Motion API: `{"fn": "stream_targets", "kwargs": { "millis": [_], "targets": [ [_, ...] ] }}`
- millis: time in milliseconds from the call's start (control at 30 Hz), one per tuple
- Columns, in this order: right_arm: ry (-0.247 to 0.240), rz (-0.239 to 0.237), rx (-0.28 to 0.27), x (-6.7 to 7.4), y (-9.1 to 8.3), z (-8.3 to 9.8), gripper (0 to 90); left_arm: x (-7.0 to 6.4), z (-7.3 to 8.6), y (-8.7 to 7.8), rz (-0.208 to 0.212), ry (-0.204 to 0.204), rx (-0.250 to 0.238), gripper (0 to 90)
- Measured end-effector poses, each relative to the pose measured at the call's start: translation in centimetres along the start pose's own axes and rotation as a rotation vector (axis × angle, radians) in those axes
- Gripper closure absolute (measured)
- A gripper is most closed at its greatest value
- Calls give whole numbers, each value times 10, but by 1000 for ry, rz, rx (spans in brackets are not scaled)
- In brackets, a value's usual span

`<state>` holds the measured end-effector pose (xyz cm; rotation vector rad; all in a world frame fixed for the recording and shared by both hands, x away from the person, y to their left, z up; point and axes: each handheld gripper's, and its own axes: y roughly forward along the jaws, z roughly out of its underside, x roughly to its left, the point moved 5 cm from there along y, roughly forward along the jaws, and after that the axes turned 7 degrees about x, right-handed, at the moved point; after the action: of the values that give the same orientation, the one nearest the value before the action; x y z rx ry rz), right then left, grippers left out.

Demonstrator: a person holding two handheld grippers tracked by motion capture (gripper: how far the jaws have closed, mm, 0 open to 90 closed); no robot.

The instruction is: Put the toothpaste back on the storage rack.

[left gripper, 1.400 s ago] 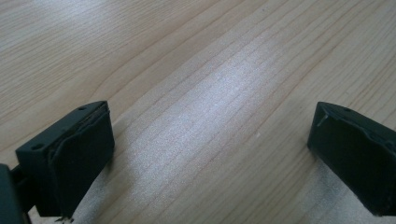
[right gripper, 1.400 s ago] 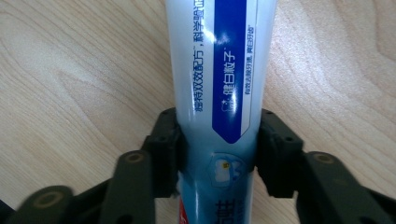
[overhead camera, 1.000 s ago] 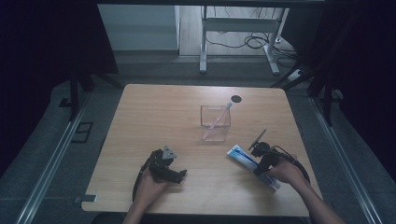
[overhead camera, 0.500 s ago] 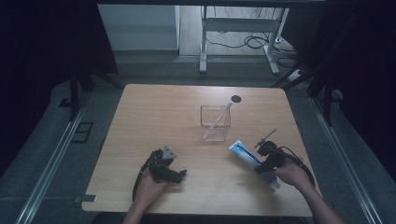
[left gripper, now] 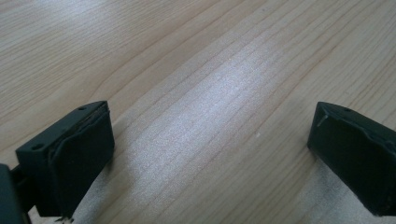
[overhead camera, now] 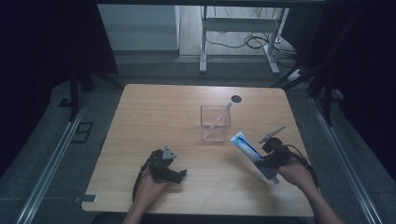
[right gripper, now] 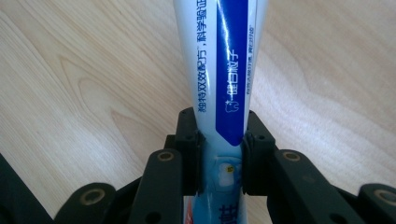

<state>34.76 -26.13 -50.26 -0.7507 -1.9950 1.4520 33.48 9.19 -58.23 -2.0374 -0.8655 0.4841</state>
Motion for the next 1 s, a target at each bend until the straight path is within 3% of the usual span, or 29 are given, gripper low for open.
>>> {"fn": "stream_targets", "kwargs": {
  "millis": [433, 1000],
  "targets": [
    [2, 6, -135, 1, -9, -16, 722, 0, 0, 0, -1, 2, 0, 6],
    [3, 13, -234, 2, -19, -33, 722, 0, 0, 0, -1, -2, -3, 6]
  ]
}}
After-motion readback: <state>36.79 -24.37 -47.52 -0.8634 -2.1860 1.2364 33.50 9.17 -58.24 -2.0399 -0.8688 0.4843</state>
